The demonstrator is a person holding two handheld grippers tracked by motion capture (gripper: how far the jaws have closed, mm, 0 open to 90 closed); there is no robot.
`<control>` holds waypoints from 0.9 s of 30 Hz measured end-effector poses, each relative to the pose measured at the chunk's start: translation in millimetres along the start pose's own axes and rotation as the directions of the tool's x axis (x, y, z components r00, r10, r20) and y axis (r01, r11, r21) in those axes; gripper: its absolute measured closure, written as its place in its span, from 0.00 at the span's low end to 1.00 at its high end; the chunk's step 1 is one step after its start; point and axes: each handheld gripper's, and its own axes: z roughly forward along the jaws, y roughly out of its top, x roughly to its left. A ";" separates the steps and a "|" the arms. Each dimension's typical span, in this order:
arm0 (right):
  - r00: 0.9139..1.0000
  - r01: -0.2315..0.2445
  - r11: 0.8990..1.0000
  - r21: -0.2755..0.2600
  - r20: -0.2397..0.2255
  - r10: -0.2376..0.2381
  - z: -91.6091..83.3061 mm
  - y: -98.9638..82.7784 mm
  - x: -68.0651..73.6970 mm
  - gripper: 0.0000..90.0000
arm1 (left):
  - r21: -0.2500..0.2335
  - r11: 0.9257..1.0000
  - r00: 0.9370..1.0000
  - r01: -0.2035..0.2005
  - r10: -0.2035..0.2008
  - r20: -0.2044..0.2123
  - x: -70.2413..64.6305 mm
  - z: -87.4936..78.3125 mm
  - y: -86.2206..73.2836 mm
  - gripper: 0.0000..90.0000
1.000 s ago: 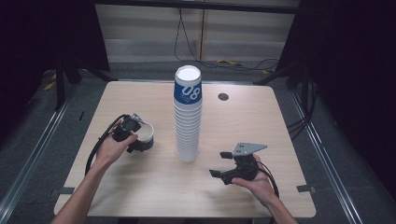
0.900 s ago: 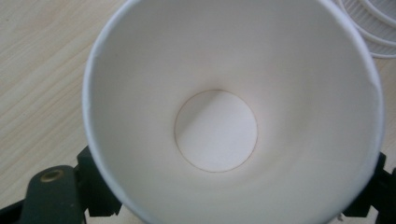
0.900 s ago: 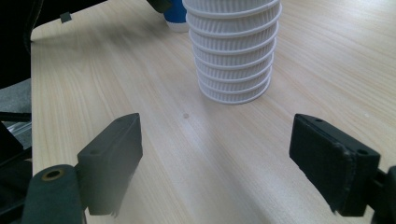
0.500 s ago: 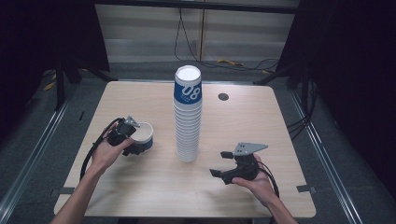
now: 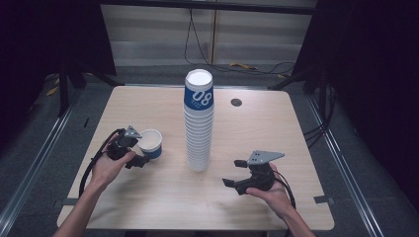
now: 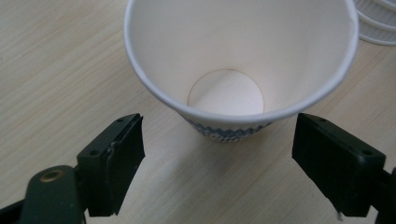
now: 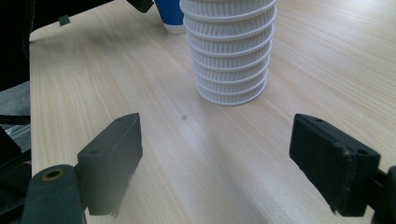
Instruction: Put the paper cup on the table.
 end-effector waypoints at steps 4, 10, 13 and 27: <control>1.000 -0.004 1.000 -0.001 0.002 0.004 0.0 0.0 -0.2 0.19 | -0.044 0.999 1.000 0.017 -0.018 -0.012 -6.4 -4.6 -6.3 0.18; 1.000 -0.001 1.000 0.004 0.001 0.001 0.7 -0.2 0.2 0.19 | -0.028 1.000 0.999 0.004 -0.005 -0.037 -16.3 -10.3 -14.1 0.19; 1.000 -0.001 1.000 0.003 0.003 0.001 0.3 -0.1 0.6 0.19 | -0.042 0.999 1.000 0.001 -0.002 -0.017 -21.8 -12.0 -20.1 0.19; 1.000 -0.019 1.000 -0.017 0.012 0.019 -2.0 -0.1 0.5 0.18 | -0.115 0.993 0.997 0.021 -0.013 0.070 -54.9 -21.8 -35.5 0.18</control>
